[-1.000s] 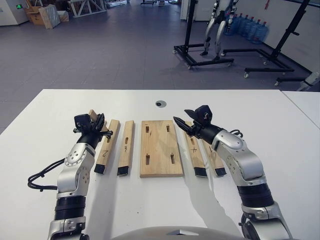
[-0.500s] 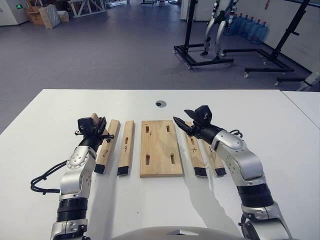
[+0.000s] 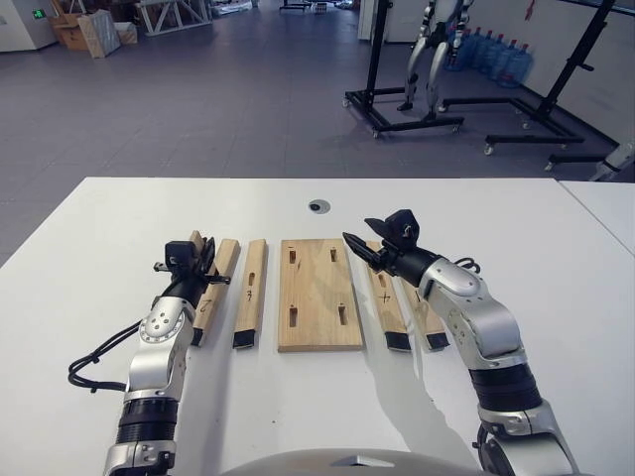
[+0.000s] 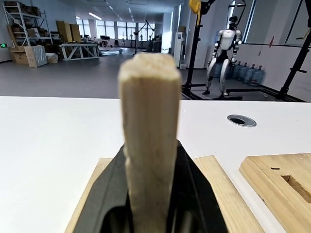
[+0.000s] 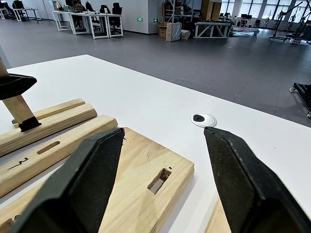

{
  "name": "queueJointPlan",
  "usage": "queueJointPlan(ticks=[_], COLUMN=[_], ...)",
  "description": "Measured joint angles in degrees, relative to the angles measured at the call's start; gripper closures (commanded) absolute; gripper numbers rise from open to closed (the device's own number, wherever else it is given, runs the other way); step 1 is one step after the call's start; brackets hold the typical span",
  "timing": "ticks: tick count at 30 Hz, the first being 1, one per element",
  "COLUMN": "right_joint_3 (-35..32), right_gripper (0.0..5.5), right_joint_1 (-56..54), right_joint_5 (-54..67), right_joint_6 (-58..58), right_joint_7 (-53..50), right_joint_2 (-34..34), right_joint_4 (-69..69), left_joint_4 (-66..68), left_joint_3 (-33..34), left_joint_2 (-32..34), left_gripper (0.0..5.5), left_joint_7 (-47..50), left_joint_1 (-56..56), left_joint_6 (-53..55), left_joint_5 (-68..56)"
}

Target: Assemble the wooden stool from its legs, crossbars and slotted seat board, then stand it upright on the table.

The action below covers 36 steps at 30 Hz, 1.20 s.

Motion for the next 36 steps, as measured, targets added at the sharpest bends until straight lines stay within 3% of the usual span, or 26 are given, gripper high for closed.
queueJointPlan(ticks=[8,22,26,31,36], right_joint_3=[0.1,0.2,0.2,0.1,0.2], right_gripper=[2.48,2.48,2.48,2.48,2.48], right_joint_1=[0.0,0.0,-0.1,-0.6,-1.0], right_joint_5=[-0.6,-1.2,-1.2,-1.2,-1.2], right_joint_6=[0.0,-0.2,-0.2,-0.3,-0.3], right_joint_7=[0.0,-0.1,-0.1,-0.1,0.0], right_joint_2=[0.1,1.0,1.2,1.4,1.6], right_joint_4=[0.1,0.9,1.2,1.3,1.3], left_joint_4=[4.3,8.2,6.1,-9.5,-27.8], left_joint_3=[-0.7,-2.1,-1.8,-0.1,3.1], left_joint_2=[-0.6,-1.5,-1.6,-1.1,3.3], left_gripper=[5.11,3.05,2.96,2.96,2.96], left_joint_7=[-0.6,-0.5,0.1,1.7,3.8], left_joint_1=[0.0,1.7,1.9,1.7,-4.3], left_joint_6=[-4.4,-3.5,-0.8,8.7,23.0], left_joint_5=[0.2,1.8,1.7,-0.6,-4.0])
